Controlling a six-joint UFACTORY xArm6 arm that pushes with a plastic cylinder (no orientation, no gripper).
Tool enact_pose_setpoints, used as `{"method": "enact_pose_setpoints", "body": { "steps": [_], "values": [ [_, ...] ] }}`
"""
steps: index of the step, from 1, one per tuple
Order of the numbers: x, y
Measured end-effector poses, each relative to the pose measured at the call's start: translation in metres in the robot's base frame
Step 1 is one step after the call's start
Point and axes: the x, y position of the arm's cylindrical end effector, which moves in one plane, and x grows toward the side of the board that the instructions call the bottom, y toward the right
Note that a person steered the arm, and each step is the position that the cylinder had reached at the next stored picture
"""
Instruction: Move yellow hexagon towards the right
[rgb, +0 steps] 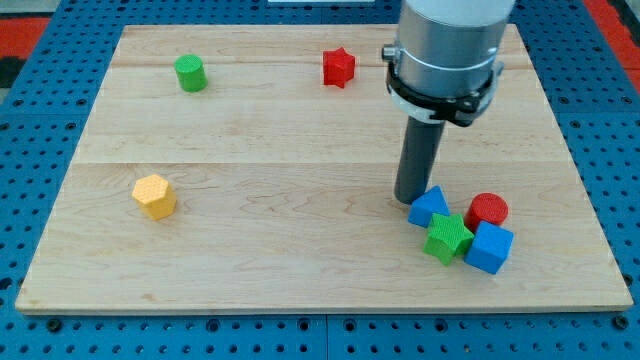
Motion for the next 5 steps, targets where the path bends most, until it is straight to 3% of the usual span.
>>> {"method": "enact_pose_setpoints", "body": {
  "steps": [2,4,5],
  "values": [
    [0.001,-0.088],
    [-0.048,-0.217],
    [-0.048,-0.268]
  ]
}}
